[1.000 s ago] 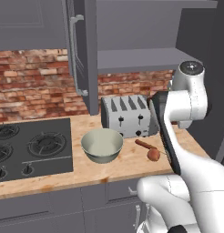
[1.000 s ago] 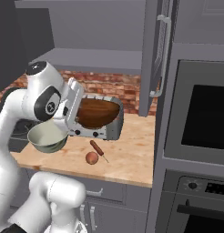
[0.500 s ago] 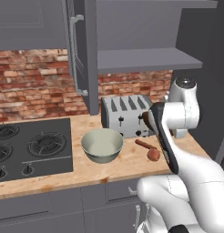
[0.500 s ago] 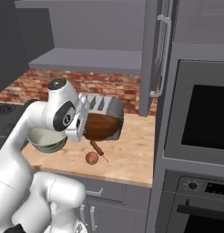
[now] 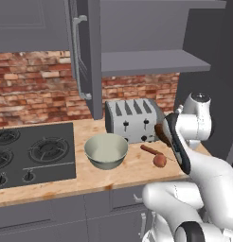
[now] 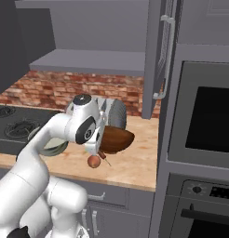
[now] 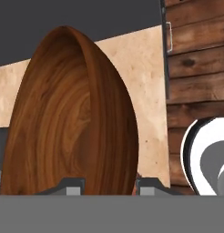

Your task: Pick both bowls and place them on the counter. Then place the hot dog in one bowl and place the onion in the other bowl.

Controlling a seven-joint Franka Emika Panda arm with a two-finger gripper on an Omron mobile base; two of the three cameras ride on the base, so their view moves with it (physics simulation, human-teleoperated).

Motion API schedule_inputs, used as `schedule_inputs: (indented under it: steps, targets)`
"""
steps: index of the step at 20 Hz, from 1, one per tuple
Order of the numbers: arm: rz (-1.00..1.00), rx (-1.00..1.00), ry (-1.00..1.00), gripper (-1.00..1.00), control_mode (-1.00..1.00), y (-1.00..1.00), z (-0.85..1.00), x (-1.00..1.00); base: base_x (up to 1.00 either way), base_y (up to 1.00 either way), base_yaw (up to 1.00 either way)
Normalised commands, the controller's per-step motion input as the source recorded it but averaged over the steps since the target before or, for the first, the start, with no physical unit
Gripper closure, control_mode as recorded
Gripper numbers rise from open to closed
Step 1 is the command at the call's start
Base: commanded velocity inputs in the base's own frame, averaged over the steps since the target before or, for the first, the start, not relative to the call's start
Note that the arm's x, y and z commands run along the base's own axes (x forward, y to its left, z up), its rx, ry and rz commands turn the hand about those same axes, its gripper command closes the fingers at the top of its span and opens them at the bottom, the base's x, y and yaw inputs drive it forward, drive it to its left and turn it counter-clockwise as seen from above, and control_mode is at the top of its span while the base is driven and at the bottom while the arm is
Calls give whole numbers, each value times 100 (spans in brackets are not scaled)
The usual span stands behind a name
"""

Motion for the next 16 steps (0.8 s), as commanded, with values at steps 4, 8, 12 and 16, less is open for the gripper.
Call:
schedule_inputs:
  steps: [4, 8, 12, 16]
  targets:
    - [0, 3, 1, 100, -100, -27, -44, 17, 0, 0, 0]
    - [-1, 0, 0, 100, -100, -20, -38, 23, 0, 0, 0]
    - [-1, 0, 0, 100, -100, -25, -31, 15, 0, 0, 0]
    - [0, 0, -3, 100, -100, -27, -30, 7, 0, 0, 0]
